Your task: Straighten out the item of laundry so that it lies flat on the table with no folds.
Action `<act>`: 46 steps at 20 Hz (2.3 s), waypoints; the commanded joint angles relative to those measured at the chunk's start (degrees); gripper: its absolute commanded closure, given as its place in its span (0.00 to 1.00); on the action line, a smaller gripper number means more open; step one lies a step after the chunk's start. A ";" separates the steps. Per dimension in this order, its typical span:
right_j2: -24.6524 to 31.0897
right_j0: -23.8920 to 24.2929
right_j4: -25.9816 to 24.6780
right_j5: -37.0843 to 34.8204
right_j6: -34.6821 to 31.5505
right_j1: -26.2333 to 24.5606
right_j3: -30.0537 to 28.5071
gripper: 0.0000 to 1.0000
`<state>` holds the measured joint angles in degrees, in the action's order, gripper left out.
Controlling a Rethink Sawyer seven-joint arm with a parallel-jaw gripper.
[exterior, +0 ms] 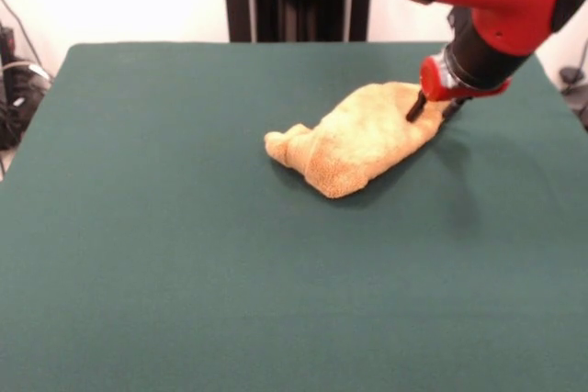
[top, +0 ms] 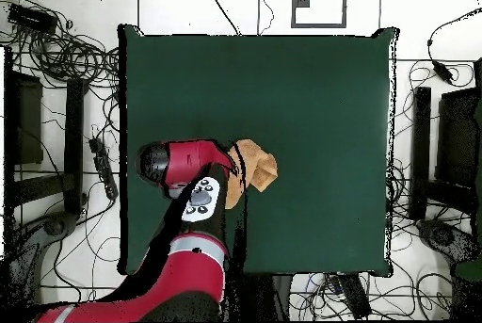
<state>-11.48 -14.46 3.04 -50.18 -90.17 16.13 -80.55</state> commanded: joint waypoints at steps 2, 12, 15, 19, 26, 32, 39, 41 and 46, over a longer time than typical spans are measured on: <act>6.43 0.12 3.96 -7.11 -11.66 -1.20 -2.19 0.00; 7.11 1.35 5.15 -9.11 -9.83 1.41 -5.06 1.00; 7.45 1.89 5.26 -8.17 -9.27 1.53 -5.91 1.00; 8.15 2.53 5.10 -6.32 -8.65 0.26 -5.60 1.00; 9.07 2.65 5.25 -3.97 -9.00 -0.86 -4.80 1.00; 7.60 2.68 4.48 -0.84 -9.52 2.37 -6.54 1.00; 5.85 6.15 -0.44 4.50 0.90 18.97 -13.32 1.00; 5.04 6.19 -2.21 4.56 1.86 21.07 -12.90 1.00; 3.71 5.86 -6.53 4.64 -0.18 22.08 -7.70 1.00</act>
<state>-10.28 -8.67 0.99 -49.57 -90.17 33.34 -88.37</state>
